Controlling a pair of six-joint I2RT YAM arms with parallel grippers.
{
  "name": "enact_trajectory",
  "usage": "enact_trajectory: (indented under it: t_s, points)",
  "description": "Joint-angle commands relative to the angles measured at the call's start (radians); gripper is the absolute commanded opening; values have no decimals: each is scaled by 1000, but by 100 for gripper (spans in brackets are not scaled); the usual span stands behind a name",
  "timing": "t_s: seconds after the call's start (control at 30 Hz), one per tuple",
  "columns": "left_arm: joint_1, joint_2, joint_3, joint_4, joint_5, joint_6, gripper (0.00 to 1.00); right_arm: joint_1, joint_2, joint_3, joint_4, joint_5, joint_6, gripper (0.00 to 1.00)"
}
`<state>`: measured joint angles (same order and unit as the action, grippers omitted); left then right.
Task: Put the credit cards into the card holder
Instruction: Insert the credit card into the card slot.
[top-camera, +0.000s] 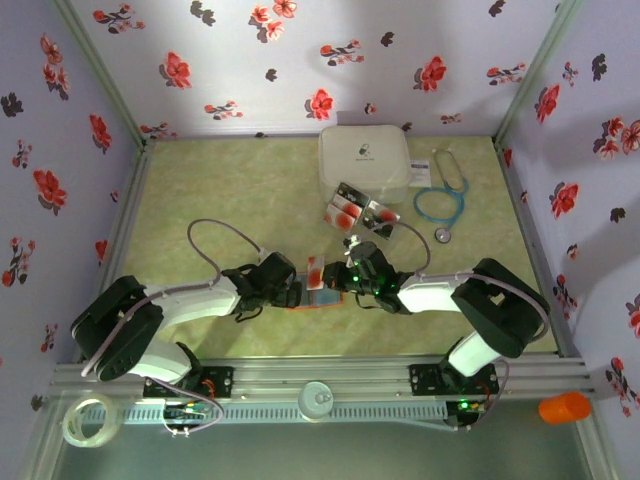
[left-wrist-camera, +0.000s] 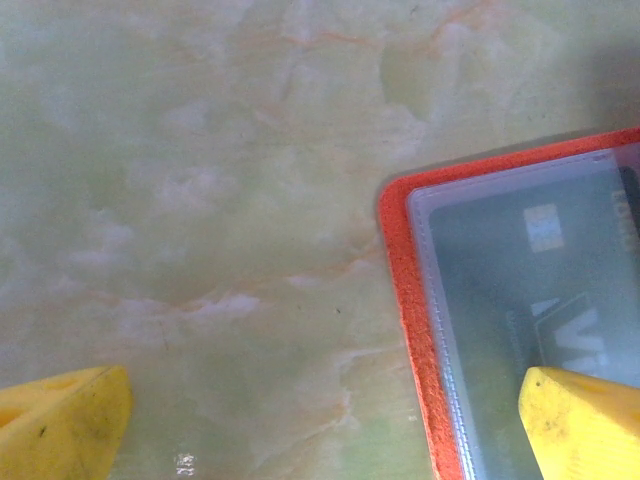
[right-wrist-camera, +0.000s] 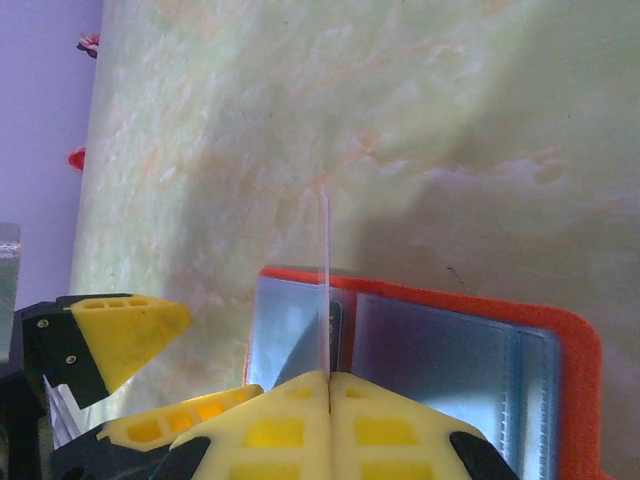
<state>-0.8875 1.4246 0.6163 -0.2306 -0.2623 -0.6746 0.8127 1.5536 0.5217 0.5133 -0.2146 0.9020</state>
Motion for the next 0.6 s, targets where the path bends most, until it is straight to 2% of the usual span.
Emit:
enact_trajectory:
  t_s: [0.0, 0.57]
  points:
    - [-11, -2, -9, -30, -22, -9, 100, 9, 17, -22, 30, -9, 14, 0]
    - [-10, -1, -8, -29, -23, -8, 100, 17, 2, -75, 23, -31, 18, 0]
